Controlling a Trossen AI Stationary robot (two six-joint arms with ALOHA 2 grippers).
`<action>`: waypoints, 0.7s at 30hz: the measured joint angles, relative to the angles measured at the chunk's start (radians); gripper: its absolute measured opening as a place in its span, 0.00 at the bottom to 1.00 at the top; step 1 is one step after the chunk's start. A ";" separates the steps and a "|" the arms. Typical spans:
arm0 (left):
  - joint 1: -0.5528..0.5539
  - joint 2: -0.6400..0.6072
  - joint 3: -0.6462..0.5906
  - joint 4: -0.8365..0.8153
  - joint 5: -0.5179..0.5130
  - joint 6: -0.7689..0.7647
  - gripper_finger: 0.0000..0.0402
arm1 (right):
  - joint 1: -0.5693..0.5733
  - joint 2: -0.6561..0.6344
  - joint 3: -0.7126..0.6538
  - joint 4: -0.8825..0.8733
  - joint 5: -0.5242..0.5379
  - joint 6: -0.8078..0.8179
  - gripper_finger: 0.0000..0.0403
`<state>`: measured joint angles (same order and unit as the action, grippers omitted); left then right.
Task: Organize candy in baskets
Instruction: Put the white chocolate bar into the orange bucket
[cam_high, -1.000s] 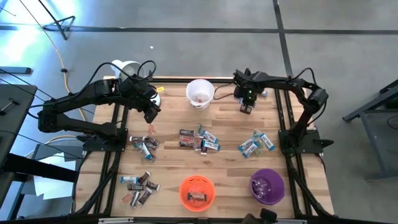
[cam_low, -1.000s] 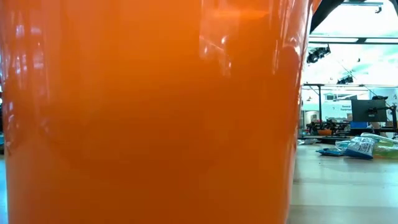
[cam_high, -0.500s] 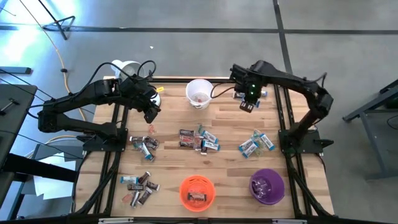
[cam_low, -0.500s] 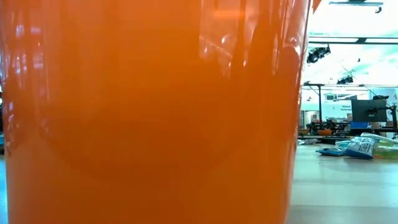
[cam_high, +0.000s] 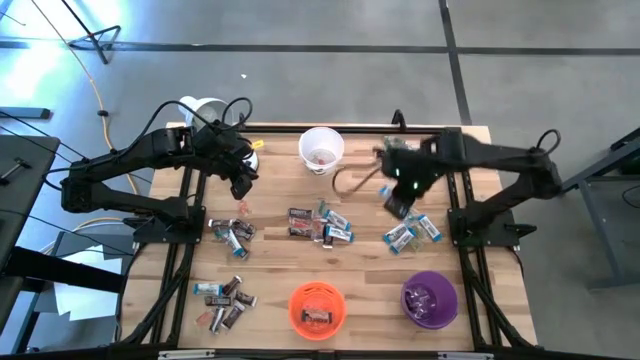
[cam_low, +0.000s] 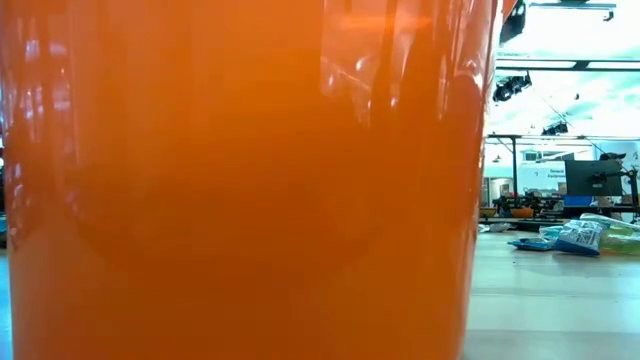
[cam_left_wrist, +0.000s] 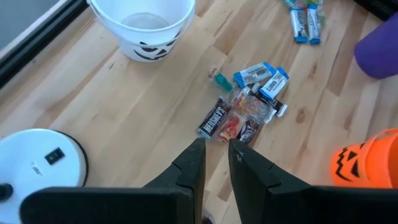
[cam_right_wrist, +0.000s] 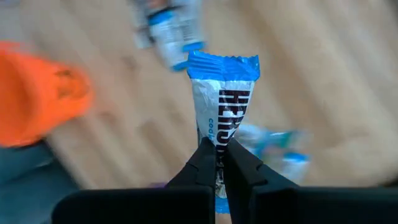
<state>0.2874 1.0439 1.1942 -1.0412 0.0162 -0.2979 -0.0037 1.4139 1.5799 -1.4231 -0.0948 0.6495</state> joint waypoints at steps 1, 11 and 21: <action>0.000 0.000 0.000 0.000 0.000 0.013 0.14 | 0.045 0.000 0.000 0.025 -0.009 0.052 0.00; 0.000 0.000 0.000 -0.001 0.008 0.095 0.14 | 0.382 0.033 0.000 0.536 0.155 0.570 0.00; -0.001 0.000 0.000 -0.002 0.085 0.191 0.14 | 0.502 0.284 0.030 0.733 0.060 0.701 0.00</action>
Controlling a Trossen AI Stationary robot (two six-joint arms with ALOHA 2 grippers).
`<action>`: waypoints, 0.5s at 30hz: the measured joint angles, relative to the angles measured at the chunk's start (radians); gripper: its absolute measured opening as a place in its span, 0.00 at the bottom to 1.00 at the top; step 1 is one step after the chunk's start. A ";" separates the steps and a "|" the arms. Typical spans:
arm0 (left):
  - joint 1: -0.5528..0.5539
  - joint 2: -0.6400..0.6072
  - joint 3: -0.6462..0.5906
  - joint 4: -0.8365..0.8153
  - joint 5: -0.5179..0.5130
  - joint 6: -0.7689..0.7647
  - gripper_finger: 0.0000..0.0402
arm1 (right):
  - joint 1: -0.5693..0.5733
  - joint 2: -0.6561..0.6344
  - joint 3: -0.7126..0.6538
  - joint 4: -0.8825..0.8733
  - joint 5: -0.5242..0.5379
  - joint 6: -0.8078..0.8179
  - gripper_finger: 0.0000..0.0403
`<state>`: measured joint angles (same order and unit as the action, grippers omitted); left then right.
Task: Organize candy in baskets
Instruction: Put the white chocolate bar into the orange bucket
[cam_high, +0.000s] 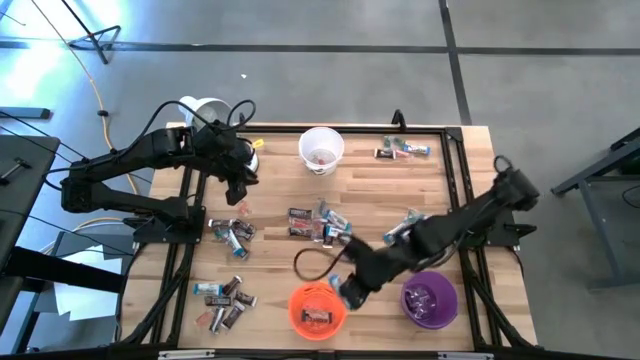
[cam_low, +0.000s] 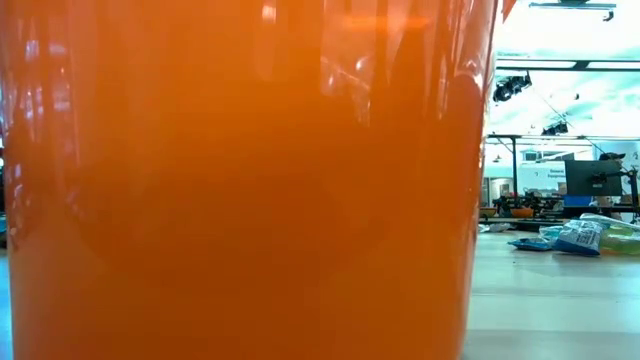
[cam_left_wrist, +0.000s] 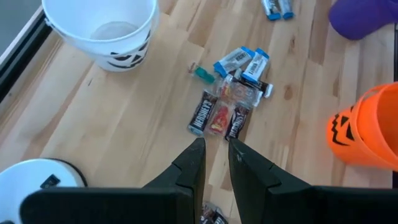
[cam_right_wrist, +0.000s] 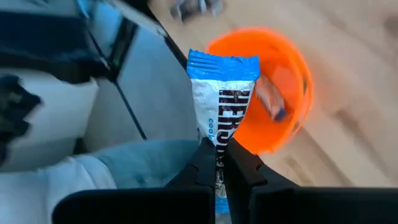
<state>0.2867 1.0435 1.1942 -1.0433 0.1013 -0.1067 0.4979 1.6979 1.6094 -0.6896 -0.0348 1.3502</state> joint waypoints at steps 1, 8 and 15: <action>0.000 0.000 0.000 0.000 0.003 0.009 0.14 | 0.004 0.021 0.007 0.001 -0.015 0.000 0.00; 0.000 0.000 0.000 0.000 0.005 0.015 0.14 | -0.002 0.145 0.020 0.077 -0.098 -0.026 0.00; 0.000 0.000 0.000 0.000 0.005 0.025 0.14 | -0.042 0.177 0.020 0.082 -0.097 -0.182 0.06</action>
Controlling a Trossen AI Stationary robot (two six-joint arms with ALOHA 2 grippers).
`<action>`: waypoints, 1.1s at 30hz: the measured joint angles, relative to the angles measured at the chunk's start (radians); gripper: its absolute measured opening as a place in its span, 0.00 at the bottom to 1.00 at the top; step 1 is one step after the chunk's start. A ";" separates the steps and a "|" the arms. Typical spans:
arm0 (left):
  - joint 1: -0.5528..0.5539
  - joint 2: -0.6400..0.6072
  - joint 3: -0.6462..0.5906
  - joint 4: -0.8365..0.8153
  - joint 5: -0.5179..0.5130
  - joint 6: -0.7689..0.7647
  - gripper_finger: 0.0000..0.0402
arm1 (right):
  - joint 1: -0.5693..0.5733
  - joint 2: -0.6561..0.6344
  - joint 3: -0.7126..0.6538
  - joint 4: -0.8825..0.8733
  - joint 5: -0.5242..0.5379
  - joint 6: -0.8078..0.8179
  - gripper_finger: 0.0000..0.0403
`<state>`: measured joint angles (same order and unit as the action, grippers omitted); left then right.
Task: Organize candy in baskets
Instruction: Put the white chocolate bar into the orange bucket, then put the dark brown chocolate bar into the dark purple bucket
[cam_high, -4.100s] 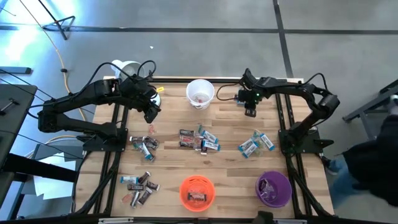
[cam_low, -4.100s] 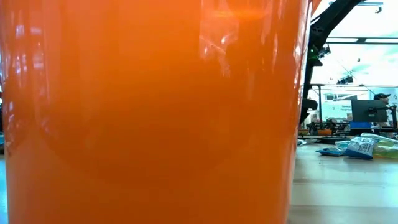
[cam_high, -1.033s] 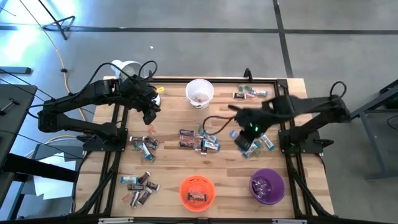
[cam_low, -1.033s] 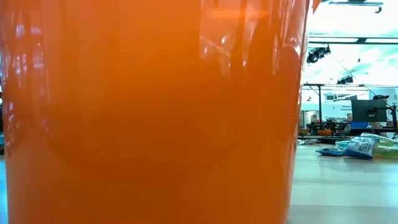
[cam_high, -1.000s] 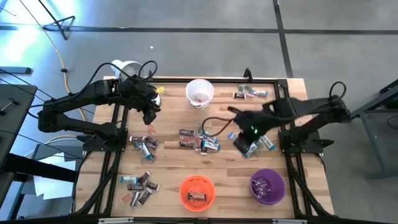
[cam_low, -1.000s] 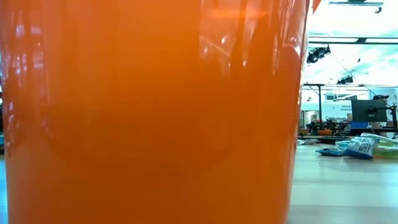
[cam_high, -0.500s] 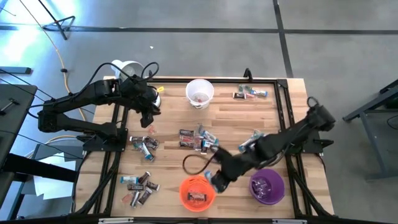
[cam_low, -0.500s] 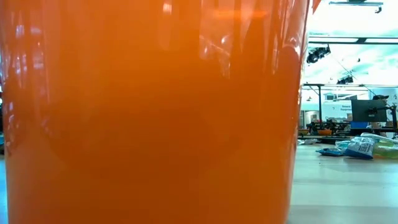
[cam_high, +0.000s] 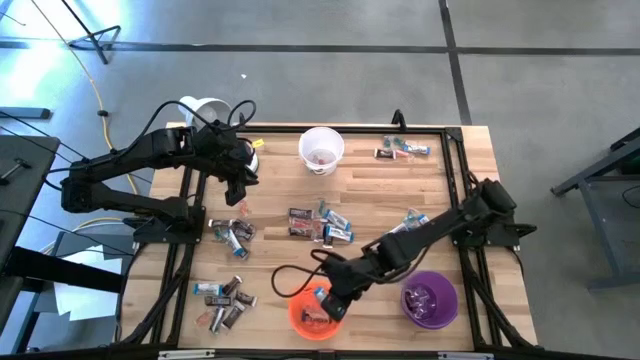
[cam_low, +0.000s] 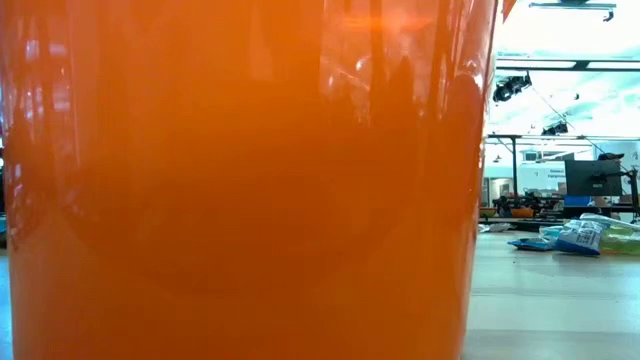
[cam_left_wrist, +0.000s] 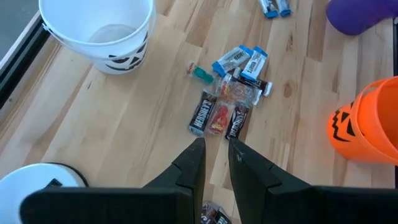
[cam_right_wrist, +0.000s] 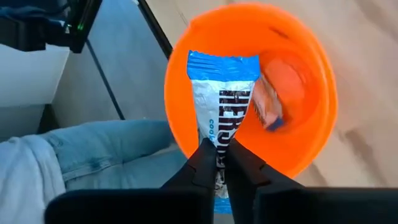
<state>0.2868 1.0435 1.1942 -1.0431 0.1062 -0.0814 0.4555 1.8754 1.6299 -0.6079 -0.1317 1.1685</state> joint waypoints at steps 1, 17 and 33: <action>0.000 0.000 0.000 0.000 0.000 0.005 0.14 | -0.005 0.001 0.000 0.000 0.000 -0.029 0.08; 0.001 0.000 0.000 0.000 0.000 0.024 0.14 | -0.067 0.001 0.000 -0.003 -0.057 -0.126 0.40; 0.001 0.000 0.000 0.001 0.000 0.034 0.14 | -0.244 -0.055 0.374 -0.976 0.181 -0.498 0.27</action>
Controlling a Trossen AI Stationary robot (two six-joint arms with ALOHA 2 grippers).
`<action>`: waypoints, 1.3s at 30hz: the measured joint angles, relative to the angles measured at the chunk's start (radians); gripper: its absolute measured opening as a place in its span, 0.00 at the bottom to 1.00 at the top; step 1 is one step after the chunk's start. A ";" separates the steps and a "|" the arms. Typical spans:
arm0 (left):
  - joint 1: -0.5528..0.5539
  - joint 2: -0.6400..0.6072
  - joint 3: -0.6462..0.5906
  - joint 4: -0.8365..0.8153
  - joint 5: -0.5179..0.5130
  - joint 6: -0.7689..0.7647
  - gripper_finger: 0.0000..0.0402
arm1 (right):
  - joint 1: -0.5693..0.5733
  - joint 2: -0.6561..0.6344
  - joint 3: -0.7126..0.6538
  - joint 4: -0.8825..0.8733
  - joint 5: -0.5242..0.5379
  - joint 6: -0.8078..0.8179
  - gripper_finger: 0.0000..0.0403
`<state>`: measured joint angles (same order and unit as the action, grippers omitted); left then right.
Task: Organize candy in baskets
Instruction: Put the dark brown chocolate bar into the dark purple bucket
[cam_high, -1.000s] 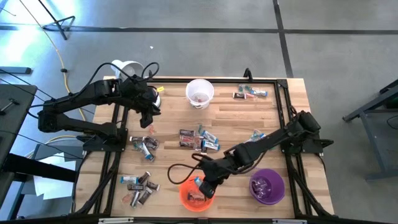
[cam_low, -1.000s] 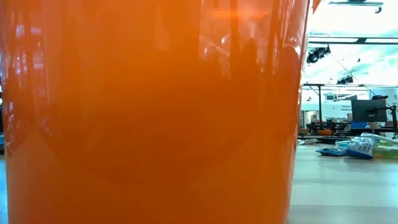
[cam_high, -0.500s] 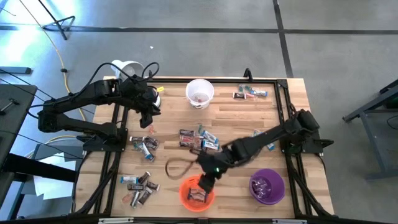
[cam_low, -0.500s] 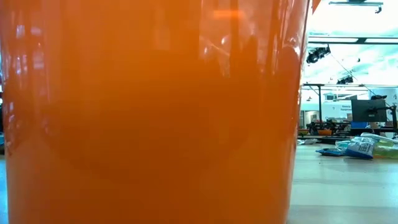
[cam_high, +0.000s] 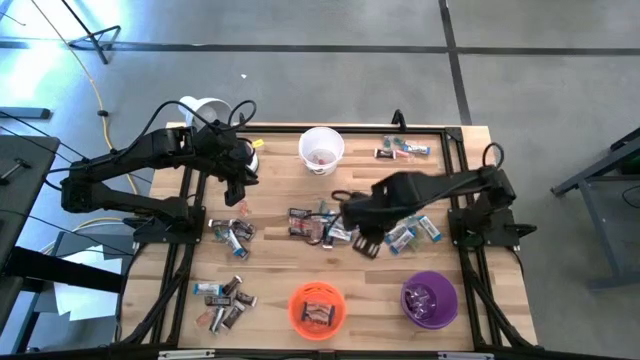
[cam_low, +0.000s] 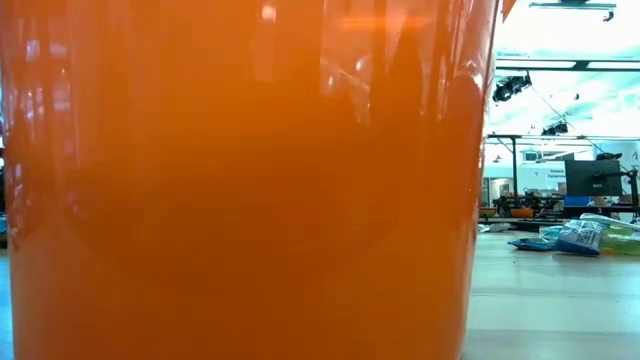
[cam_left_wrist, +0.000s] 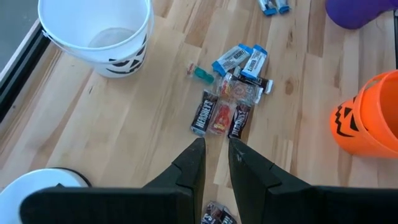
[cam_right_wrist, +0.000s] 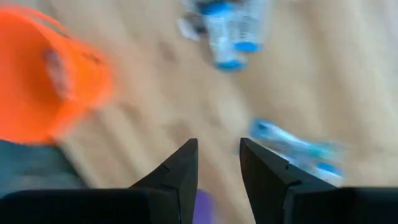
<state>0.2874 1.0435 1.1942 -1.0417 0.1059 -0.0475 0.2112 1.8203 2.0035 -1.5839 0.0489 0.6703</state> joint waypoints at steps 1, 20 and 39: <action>0.000 0.000 0.000 0.001 -0.002 0.000 0.14 | -0.022 -0.013 -0.005 0.025 0.000 -0.059 0.27; 0.001 0.001 0.000 0.210 -0.045 -0.125 0.14 | -0.669 -0.341 -0.662 0.226 0.035 -0.729 0.27; -0.001 0.000 0.000 0.416 -0.052 -0.308 0.14 | -0.947 -0.296 -0.827 0.563 -0.173 -0.971 0.27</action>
<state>0.2860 1.0435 1.1942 -0.6256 0.0541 -0.3551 -0.7356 1.5242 1.1767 -1.0206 -0.1246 -0.3004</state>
